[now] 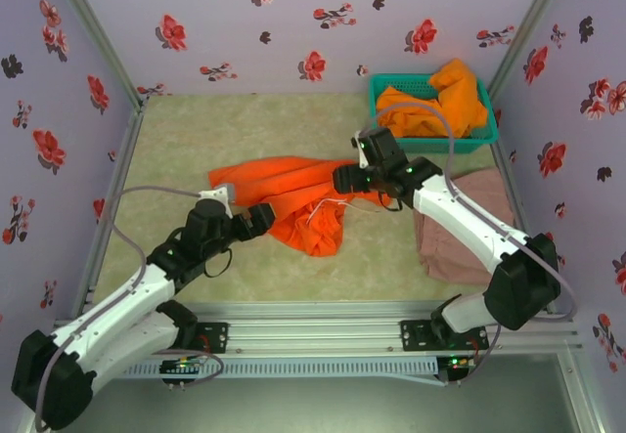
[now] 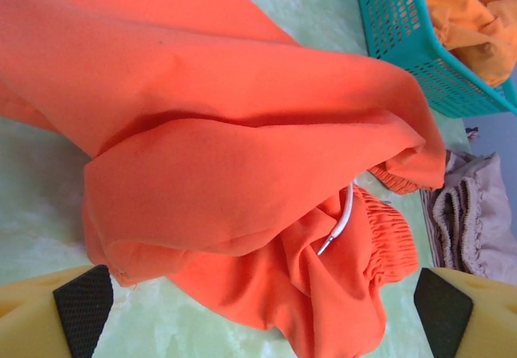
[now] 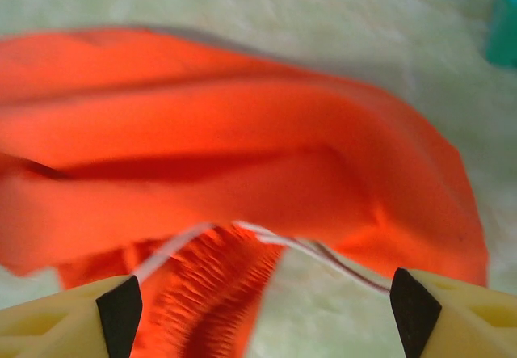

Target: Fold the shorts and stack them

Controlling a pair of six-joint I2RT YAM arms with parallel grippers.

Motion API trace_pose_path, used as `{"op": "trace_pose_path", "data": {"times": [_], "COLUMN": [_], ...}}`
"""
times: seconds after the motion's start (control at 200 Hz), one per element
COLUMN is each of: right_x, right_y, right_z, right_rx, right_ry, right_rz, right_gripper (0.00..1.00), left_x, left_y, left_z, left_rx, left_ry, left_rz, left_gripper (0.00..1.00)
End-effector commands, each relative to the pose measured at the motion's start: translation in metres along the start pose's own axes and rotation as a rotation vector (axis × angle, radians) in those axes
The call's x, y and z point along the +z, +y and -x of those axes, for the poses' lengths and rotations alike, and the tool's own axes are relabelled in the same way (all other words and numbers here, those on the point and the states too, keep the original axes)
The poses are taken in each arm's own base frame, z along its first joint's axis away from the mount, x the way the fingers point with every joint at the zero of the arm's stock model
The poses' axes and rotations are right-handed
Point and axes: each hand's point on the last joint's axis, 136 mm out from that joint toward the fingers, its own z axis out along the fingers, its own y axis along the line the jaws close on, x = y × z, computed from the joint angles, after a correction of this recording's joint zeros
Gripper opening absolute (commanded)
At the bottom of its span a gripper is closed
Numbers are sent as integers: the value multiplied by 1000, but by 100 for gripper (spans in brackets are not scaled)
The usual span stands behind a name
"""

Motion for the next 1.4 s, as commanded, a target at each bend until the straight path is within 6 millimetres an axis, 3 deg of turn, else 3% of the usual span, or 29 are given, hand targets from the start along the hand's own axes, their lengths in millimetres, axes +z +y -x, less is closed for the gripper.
{"op": "trace_pose_path", "data": {"times": [0.0,0.26,0.395,0.7,0.89,1.125,1.32,1.395], "right_x": [1,23,36,78,92,98,97,90], "right_y": [-37,-92,-99,-106,-108,-111,-115,-115], "right_z": [-20,-69,-82,-70,-57,-50,-46,-38], "right_rx": [33,99,93,61,45,29,9,5], "right_ry": [9,129,176,212,204,184,179,163], "right_rz": [-146,-255,-260,-304,-323,-340,-367,-371], "right_gripper": [83,77,74,60,49,25,2,0], "left_x": [8,33,41,62,78,89,83,75], "left_y": [-1,7,10,24,34,36,34,32], "left_z": [-10,-25,-27,-24,-23,-14,-1,11], "left_rx": [-24,-53,-57,-1,36,40,36,34], "left_ry": [94,193,213,253,274,256,213,173], "left_rz": [-4,2,1,58,112,121,113,110], "left_gripper": [98,91,82,71,65,29,1,0]}}
